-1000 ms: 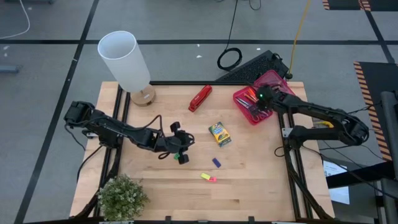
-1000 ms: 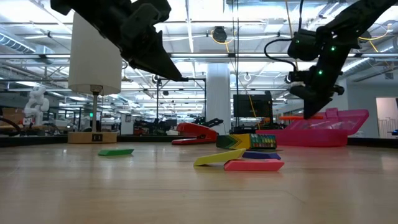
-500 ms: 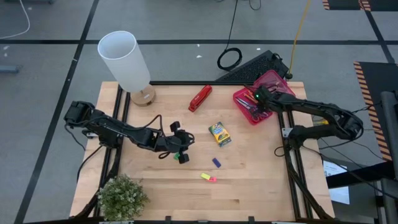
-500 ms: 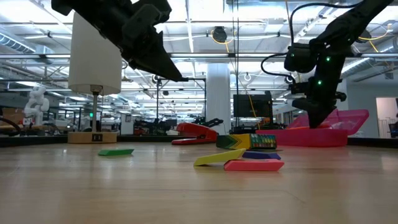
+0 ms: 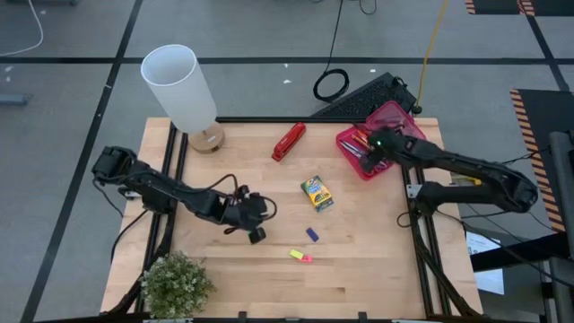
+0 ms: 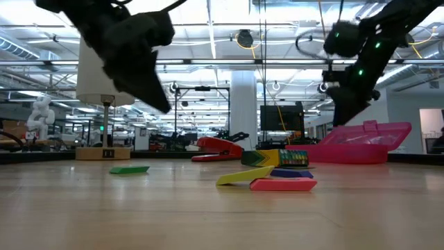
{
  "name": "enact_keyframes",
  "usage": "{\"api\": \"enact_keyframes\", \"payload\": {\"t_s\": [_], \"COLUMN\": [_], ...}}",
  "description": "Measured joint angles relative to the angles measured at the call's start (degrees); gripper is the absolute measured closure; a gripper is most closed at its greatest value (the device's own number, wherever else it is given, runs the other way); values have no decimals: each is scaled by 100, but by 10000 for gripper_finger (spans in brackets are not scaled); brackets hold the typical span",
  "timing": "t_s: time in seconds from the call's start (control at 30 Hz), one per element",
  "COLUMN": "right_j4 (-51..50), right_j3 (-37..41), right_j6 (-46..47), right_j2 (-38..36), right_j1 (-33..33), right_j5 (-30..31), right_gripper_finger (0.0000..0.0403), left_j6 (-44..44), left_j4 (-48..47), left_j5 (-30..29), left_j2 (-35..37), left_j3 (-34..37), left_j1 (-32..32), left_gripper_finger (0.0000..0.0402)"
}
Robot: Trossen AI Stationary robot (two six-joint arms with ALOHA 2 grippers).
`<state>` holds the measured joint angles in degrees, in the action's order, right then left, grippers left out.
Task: Pack school essentials
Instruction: Put the green eraser into the pink supply box
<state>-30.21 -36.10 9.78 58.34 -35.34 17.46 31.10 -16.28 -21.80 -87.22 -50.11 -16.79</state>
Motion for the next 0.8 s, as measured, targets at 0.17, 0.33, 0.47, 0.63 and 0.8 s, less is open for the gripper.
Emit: {"api": "enact_keyframes", "payload": {"t_s": [0.17, 0.33, 0.47, 0.63, 0.8], "right_j4": [10, 76, 321, 706, 1071], "right_j3": [0, 0, 0, 0, 0], "right_j6": [191, 577, 483, 141, -264], "right_j2": [-727, -1113, -1124, -974, -771], "right_j1": [953, 2239, 3115, 3700, 3757], "right_j5": [-844, -648, -278, -240, -220], "right_gripper_finger": [240, 242, 242, 243, 243], "left_j6": [1042, 1748, 2350, 2949, 2877], "left_j4": [-558, -653, -802, -949, -1040], "left_j5": [32, -97, -231, -293, -460], "left_j2": [0, 0, 0, -19, -307], "left_j3": [0, 0, 0, 0, 0], "left_j1": [-362, -636, -724, -746, -716], "left_gripper_finger": [289, 223, 182, 161, 160]}}
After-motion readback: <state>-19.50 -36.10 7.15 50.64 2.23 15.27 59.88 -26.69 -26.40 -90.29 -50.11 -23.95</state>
